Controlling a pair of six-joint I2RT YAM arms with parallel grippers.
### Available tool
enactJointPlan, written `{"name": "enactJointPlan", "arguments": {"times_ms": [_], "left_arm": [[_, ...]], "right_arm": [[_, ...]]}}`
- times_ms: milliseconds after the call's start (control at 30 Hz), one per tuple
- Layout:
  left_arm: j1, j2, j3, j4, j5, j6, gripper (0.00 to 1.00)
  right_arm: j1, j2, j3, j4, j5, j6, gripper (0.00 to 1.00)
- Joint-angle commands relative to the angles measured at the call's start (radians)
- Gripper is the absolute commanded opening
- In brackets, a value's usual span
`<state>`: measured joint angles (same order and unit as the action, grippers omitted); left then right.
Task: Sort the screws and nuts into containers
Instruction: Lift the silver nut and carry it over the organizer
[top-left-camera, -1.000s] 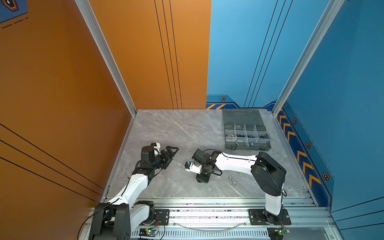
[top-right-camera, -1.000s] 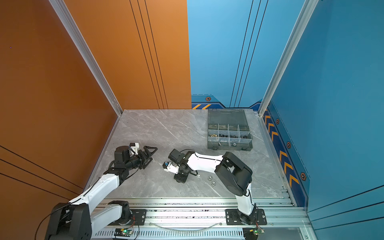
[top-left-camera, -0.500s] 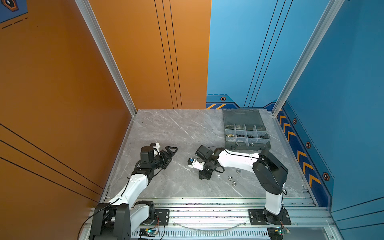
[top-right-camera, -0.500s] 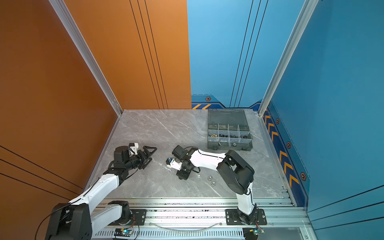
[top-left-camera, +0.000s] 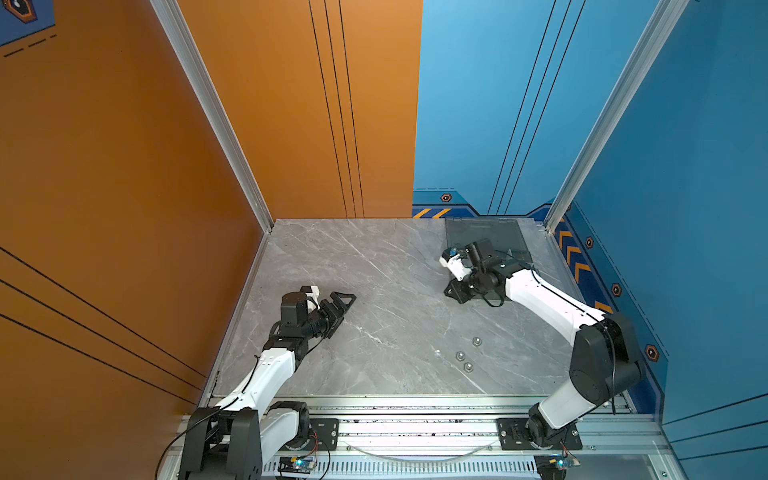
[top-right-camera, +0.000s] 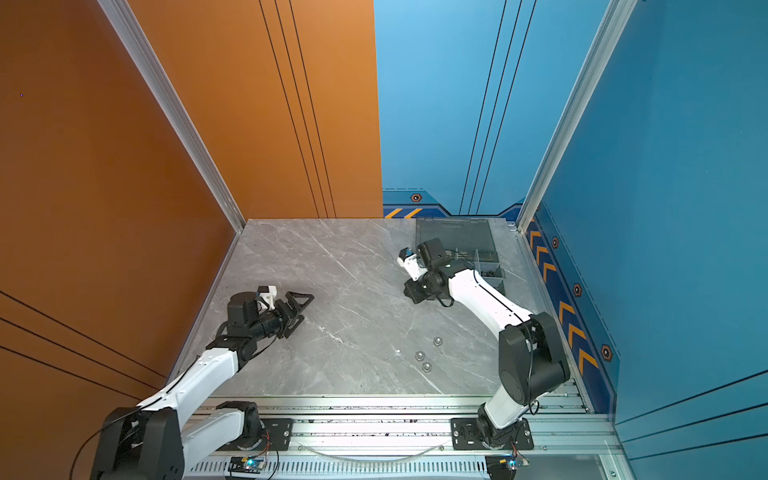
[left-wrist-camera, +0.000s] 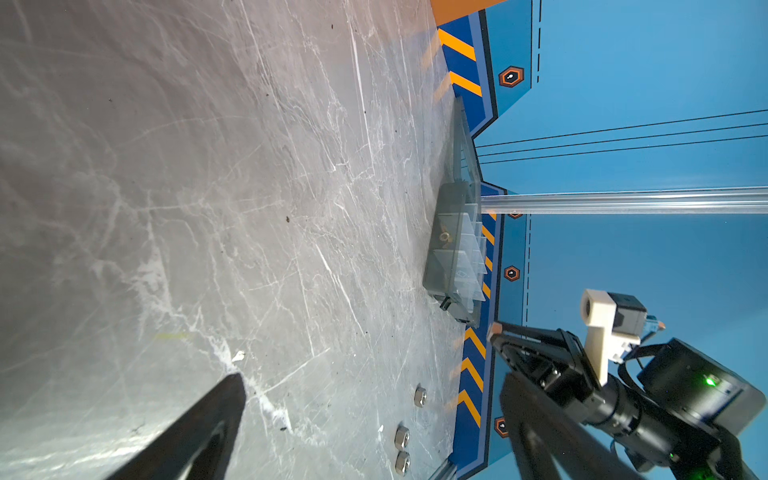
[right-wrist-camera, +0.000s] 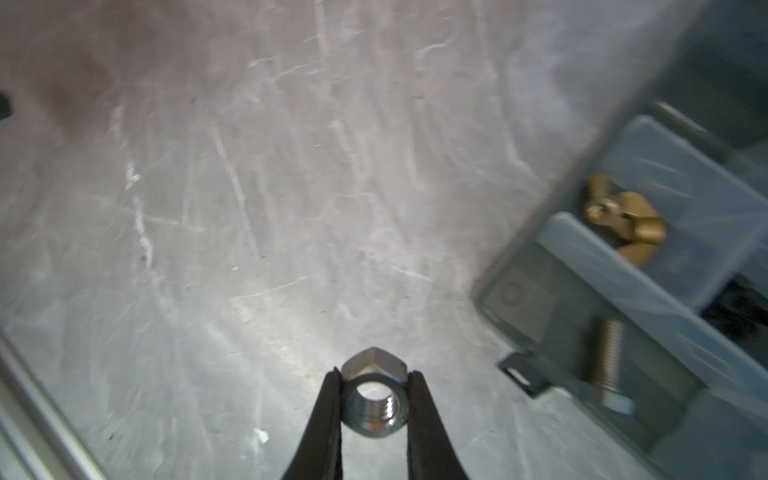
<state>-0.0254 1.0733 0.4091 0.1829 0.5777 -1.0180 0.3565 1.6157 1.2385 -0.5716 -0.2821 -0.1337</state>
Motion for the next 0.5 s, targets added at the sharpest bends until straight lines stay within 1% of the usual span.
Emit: {"name": "enactJointPlan", "arguments": {"times_ms": [0,133,233,333,467], "left_arm": [[0.005,0.001,-0.009,0.005,0.008,0.007,0.98],[0.005,0.017,-0.011,0.025,0.016,0.006,0.98],[0.005,0.020,-0.011,0.027,0.019,0.004,0.97],[0.004,0.016,-0.012,0.026,0.017,0.004,0.98],[0.004,0.014,-0.008,0.020,0.015,0.005,0.98]], "right_arm": [[-0.097,-0.004,0.050,-0.004,0.095,0.064,0.00],[-0.217,0.036,0.088,-0.005,0.172,0.121,0.00],[-0.280,0.068,0.101,-0.002,0.216,0.145,0.00],[-0.319,0.102,0.107,0.000,0.281,0.163,0.00],[-0.352,0.150,0.106,-0.004,0.318,0.172,0.00]]}}
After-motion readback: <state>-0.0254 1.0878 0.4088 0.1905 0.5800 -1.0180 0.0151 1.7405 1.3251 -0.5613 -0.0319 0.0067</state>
